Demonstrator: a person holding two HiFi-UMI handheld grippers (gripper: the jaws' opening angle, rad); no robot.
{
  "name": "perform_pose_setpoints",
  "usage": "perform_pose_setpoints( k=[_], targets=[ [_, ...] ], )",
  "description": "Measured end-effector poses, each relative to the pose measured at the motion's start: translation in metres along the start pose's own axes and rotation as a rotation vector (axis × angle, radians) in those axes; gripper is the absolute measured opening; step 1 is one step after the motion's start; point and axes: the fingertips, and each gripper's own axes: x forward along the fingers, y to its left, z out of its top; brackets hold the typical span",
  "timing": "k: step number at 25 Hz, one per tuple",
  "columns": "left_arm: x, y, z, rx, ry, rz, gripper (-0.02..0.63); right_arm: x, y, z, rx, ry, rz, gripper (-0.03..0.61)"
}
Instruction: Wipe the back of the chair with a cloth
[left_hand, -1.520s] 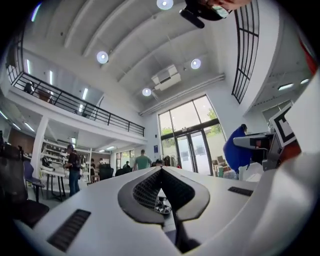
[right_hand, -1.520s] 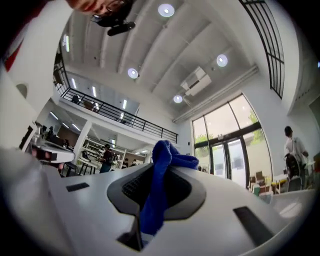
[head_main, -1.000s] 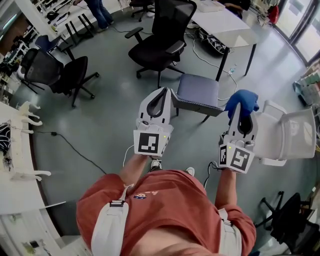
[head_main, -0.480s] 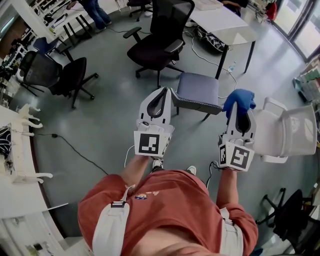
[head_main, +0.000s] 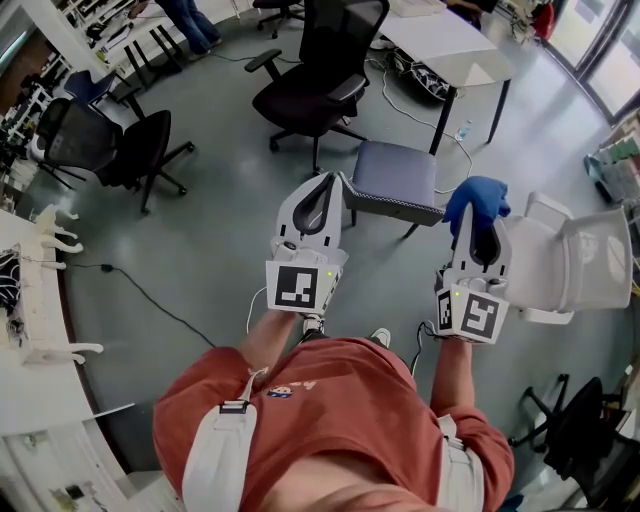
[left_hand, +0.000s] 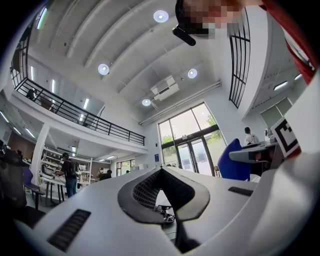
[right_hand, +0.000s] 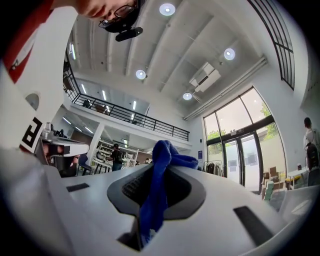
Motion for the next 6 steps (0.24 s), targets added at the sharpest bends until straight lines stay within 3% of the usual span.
perform_pose_setpoints(
  k=[6],
  targets=[
    [-0.0067, -0.0069, -0.0001, 0.008, 0.011, -0.013, 0.014, -0.0049, 0.0041, 0.0032, 0.004, -0.006, -0.003, 0.060]
  ],
)
